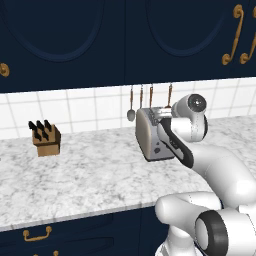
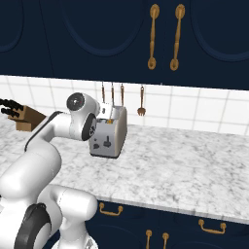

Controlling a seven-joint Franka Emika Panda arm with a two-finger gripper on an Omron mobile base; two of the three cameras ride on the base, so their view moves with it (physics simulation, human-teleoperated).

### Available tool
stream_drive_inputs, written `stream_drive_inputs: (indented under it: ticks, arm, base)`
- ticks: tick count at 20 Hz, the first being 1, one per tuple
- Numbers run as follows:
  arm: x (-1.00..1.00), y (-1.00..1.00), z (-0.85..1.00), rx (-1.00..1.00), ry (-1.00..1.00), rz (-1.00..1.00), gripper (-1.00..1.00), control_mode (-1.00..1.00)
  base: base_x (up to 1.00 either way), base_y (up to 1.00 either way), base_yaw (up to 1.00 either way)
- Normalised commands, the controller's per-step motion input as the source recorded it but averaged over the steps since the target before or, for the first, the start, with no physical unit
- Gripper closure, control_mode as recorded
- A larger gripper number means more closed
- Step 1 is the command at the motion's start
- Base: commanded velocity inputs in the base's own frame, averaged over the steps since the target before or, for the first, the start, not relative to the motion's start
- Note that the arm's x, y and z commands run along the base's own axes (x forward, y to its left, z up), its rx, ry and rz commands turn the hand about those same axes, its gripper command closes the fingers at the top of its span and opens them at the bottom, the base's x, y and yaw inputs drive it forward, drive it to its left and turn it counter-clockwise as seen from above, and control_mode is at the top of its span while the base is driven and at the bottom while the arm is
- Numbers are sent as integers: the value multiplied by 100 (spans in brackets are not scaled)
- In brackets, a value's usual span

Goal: Start the toaster. Once the lever pops up, take the bread to the plate on the dining counter.

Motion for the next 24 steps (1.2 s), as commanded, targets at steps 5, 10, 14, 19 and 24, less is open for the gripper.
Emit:
stream_drive_inputs:
  ticks: [5,10,14,19,24]
  arm:
    - [0,0,0,0,0,0,-100,-100]
    - [0,0,0,0,0,0,-100,-100]
    - [0,0,0,0,0,0,-100,-100]
    - [0,0,0,0,0,0,-100,-100]
    - [0,0,0,0,0,0,-100,-100]
  base:
    - [0,0,0]
    - [0,0,0]
    - [0,0,0]
    - [0,0,0]
    - [0,0,0]
